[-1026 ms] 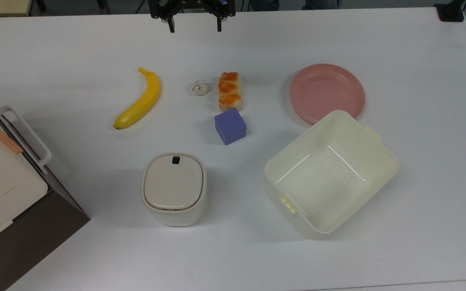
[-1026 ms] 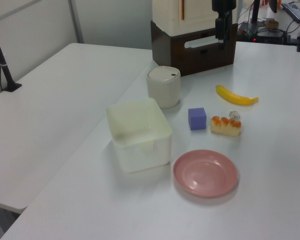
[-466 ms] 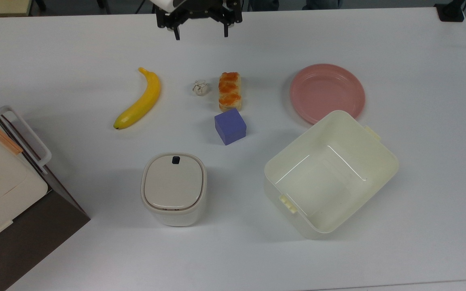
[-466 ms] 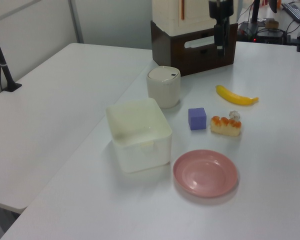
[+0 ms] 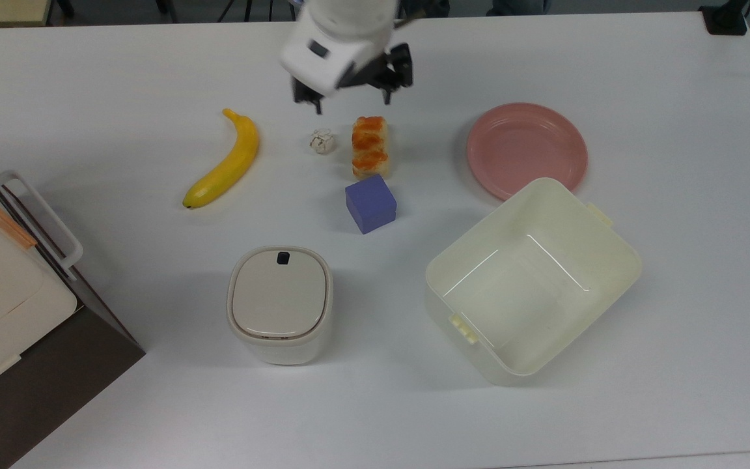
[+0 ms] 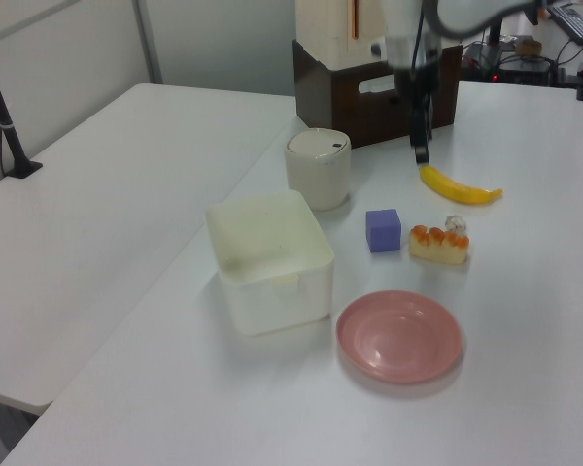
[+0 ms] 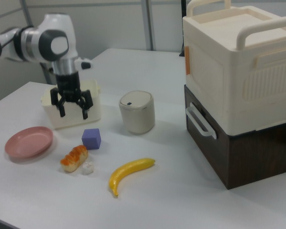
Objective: Put the bread on a plate
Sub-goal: 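Close the gripper on the bread roll and lift it, then carry the bread roll over the pink plate and lower it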
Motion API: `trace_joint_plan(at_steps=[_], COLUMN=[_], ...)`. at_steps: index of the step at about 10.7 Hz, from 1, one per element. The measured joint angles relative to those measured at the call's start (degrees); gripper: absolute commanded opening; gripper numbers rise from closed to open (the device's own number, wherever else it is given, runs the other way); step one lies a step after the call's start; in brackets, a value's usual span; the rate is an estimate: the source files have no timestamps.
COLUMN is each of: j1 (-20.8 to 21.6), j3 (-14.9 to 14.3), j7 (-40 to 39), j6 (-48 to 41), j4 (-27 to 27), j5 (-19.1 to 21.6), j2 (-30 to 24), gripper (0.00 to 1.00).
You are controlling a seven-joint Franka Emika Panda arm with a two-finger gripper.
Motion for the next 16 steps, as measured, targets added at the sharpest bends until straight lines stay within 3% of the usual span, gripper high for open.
trace_joint_plan(at_steps=[5,6,7,8,9,13,16], j1=[5.92,5.94,5.91,5.89,5.89,7.40,14.74], j3=[0.06,0.05,0.04,0.03,0.03,0.12,0.42], j7=[4.93,4.99,4.99,4.99,5.00,9.00,16.57], j6=[16.73,18.49,19.00,19.05,19.08,17.51,13.68], j4=[-16.85,-18.36,-18.82,-18.84,-18.84,-14.71,-7.53], j5=[-6.77,-7.32,-8.26,-9.09,-9.32,-9.40,-7.67], j2=[1.37,2.33,3.31,4.16,4.68,3.08,1.49], gripper=[0.92,0.82,0.65,0.41,0.26,0.26,0.31])
